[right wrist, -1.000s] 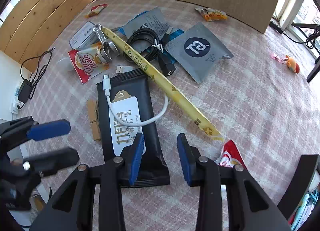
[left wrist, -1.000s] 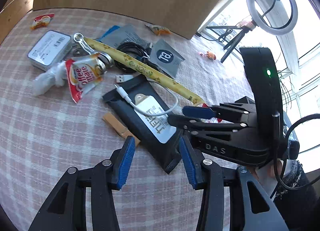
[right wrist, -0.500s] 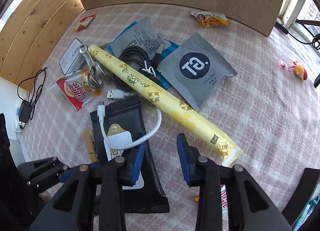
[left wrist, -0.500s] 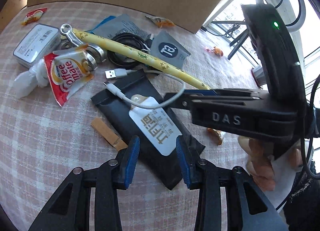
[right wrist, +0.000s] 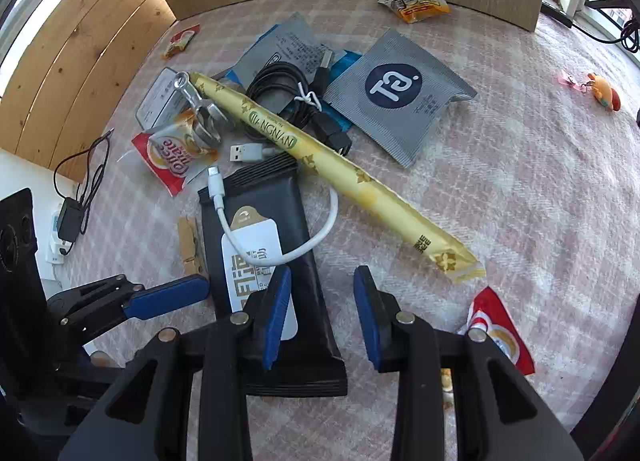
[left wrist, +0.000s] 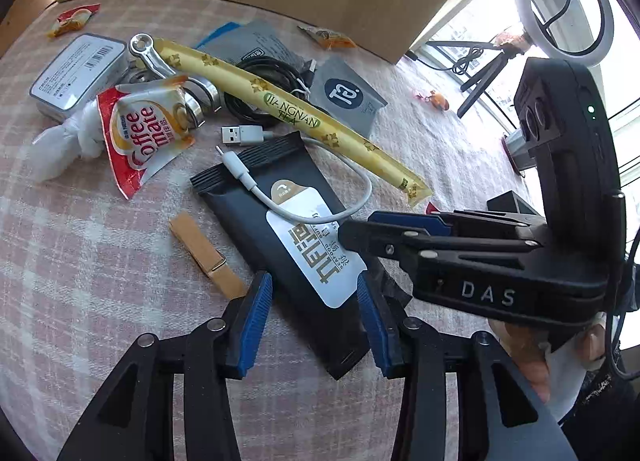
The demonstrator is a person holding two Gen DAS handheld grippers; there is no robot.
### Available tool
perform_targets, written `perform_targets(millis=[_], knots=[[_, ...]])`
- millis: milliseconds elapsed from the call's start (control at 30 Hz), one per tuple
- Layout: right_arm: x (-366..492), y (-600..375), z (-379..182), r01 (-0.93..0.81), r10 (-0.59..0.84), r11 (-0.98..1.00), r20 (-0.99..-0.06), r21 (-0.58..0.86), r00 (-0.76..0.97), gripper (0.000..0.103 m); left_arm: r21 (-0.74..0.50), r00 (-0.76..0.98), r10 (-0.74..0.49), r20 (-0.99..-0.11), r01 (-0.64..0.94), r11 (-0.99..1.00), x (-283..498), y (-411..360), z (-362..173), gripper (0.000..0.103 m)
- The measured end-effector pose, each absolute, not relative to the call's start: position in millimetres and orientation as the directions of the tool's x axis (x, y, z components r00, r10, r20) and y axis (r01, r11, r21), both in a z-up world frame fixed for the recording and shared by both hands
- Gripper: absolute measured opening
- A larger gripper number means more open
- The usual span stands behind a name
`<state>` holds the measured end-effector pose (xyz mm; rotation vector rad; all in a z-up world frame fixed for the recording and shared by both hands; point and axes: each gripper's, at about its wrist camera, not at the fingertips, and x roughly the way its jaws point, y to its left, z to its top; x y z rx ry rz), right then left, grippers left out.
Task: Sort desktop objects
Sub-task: 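Close the right tool on the black wet-wipe pouch and lift it, then carry the black pouch with the right tool over the black tray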
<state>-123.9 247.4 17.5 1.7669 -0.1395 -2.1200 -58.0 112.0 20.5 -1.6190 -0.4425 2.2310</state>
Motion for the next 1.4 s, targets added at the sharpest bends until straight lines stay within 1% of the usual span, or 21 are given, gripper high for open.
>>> perform_targets(millis=[67, 167, 267, 300, 333, 367, 500, 567, 600, 633, 667, 733, 800, 900, 1100, 1200, 1400], knots=[[-116.4, 246.1, 18.2, 0.219, -0.352, -0.923, -0.925, 0.318, -0.143, 0.026, -0.448, -0.282, 0.458, -0.843, -0.104, -0.888, -55.0, 115.5, 19.3, 0.044], [-105.6, 244.1, 20.0, 0.220, -0.329, -0.931, -0.931, 0.291, -0.160, 0.026, -0.449, -0.276, 0.462, -0.843, -0.114, -0.886, -47.1, 120.3, 17.8, 0.044], [-99.0, 244.0, 29.2, 0.257, -0.301, -0.934, -0.934, 0.248, -0.193, 0.025, -0.448, -0.277, 0.461, -0.843, -0.112, -0.887, -43.5, 121.3, 18.8, 0.044], [-99.3, 247.4, 33.2, 0.246, -0.293, -0.940, -0.932, 0.238, -0.216, 0.026, -0.454, -0.281, 0.462, -0.841, -0.096, -0.886, -44.2, 119.4, 19.2, 0.045], [-101.1, 250.7, 34.5, 0.229, -0.282, -0.946, -0.933, 0.232, -0.223, 0.029, -0.456, -0.285, 0.459, -0.841, -0.082, -0.886, -45.7, 117.1, 19.1, 0.047], [-100.7, 256.7, 35.5, 0.216, -0.283, -0.947, -0.933, 0.236, -0.220, 0.030, -0.460, -0.288, 0.462, -0.839, -0.077, -0.884, -47.4, 115.4, 18.8, 0.048], [-111.5, 249.3, 27.4, 0.193, -0.257, -0.957, -0.941, 0.216, -0.220, 0.030, -0.466, -0.291, 0.468, -0.835, -0.080, -0.881, -53.5, 115.0, 16.0, 0.048], [-109.1, 250.8, 23.0, 0.188, -0.273, -0.953, -0.940, 0.236, -0.205, 0.029, -0.453, -0.292, 0.460, -0.839, -0.094, -0.886, -55.2, 119.0, 13.9, 0.048], [-106.8, 250.0, 22.9, 0.186, -0.286, -0.950, -0.936, 0.250, -0.203, 0.029, -0.445, -0.294, 0.455, -0.841, -0.105, -0.889, -55.1, 121.0, 13.1, 0.050], [-103.5, 248.5, 22.6, 0.187, -0.306, -0.944, -0.932, 0.272, -0.191, 0.025, -0.446, -0.299, 0.458, -0.837, -0.113, -0.888, -53.9, 121.9, 13.3, 0.051], [-98.8, 246.7, 23.3, 0.188, -0.303, -0.945, -0.934, 0.268, -0.190, 0.023, -0.452, -0.294, 0.464, -0.836, -0.113, -0.885, -52.3, 122.9, 13.0, 0.050], [-87.8, 245.5, 25.5, 0.198, -0.273, -0.952, -0.940, 0.233, -0.207, 0.023, -0.457, -0.283, 0.473, -0.835, -0.124, -0.881, -46.9, 125.3, 11.5, 0.050], [-77.1, 252.9, 24.1, 0.174, -0.294, -0.949, -0.936, 0.262, -0.195, 0.023, -0.459, -0.278, 0.479, -0.833, -0.138, -0.878, -36.9, 129.6, 12.0, 0.050], [-56.8, 266.0, 24.5, 0.143, -0.311, -0.947, -0.931, 0.287, -0.190, 0.023, -0.503, -0.264, 0.517, -0.815, -0.124, -0.856, -21.2, 136.5, 13.1, 0.050], [-17.8, 310.2, 31.9, 0.091, -0.317, -0.948, -0.923, 0.304, -0.220, 0.020, -0.491, -0.256, 0.522, -0.814, -0.178, -0.853, 2.7, 171.5, 21.9, 0.050], [-16.0, 314.7, 37.8, 0.054, -0.328, -0.944, -0.911, 0.325, -0.248, 0.020, -0.490, -0.259, 0.533, -0.805, -0.215, -0.845, 10.3, 187.9, 32.3, 0.050], [-0.1, 351.8, 58.4, 0.001, -0.309, -0.946, -0.899, 0.325, -0.312, 0.019, -0.477, -0.269, 0.551, -0.790, -0.294, -0.828, 16.7, 227.0, 54.2, 0.049]])
